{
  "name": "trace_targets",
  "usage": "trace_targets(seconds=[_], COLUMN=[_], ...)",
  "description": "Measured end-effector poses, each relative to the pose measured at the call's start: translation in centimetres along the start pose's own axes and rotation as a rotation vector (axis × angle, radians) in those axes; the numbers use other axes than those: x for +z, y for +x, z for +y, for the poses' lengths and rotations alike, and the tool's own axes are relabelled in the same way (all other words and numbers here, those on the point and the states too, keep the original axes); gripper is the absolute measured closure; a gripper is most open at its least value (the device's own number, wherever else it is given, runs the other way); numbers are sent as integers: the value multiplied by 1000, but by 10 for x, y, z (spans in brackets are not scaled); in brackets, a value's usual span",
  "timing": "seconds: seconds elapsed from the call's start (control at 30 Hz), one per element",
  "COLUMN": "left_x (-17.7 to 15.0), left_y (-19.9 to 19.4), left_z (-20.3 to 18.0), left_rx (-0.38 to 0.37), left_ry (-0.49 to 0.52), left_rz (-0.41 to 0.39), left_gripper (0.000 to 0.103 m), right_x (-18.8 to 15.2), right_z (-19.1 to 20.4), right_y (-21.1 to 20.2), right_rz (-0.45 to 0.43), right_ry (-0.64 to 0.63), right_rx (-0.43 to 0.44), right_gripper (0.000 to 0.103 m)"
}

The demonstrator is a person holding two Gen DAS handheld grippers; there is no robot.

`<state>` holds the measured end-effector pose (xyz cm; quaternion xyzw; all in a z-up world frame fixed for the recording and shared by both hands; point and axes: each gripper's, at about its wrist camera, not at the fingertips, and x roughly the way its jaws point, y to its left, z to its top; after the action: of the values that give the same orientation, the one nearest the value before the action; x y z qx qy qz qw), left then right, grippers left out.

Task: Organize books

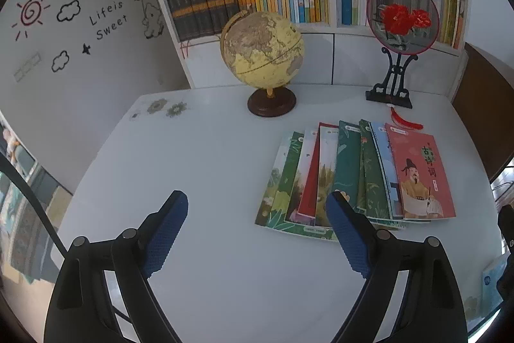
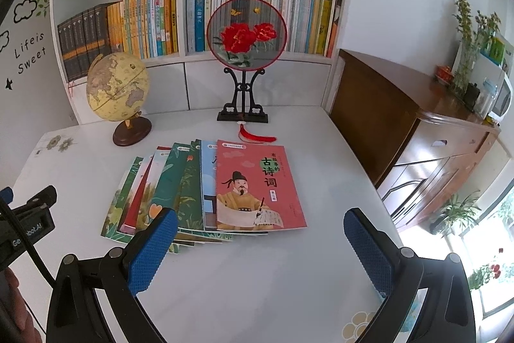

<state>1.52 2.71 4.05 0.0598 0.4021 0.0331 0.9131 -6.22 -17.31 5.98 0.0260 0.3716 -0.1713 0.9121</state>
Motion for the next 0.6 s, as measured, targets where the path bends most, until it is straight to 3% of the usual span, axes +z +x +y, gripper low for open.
trace_targets(seconds=[0.13, 0.6], left_x=[1, 6], left_y=[-3, 4], left_z=[-9, -28], left_rx=[-31, -32], left_ry=[29, 52], left_rz=[-15, -9], left_gripper=[16, 16], right_x=[1, 6], right_z=[-2, -16], right_y=[4, 17], right_rz=[2, 16], right_ry=[3, 31], right_rx=[3, 17], right_gripper=[0, 0])
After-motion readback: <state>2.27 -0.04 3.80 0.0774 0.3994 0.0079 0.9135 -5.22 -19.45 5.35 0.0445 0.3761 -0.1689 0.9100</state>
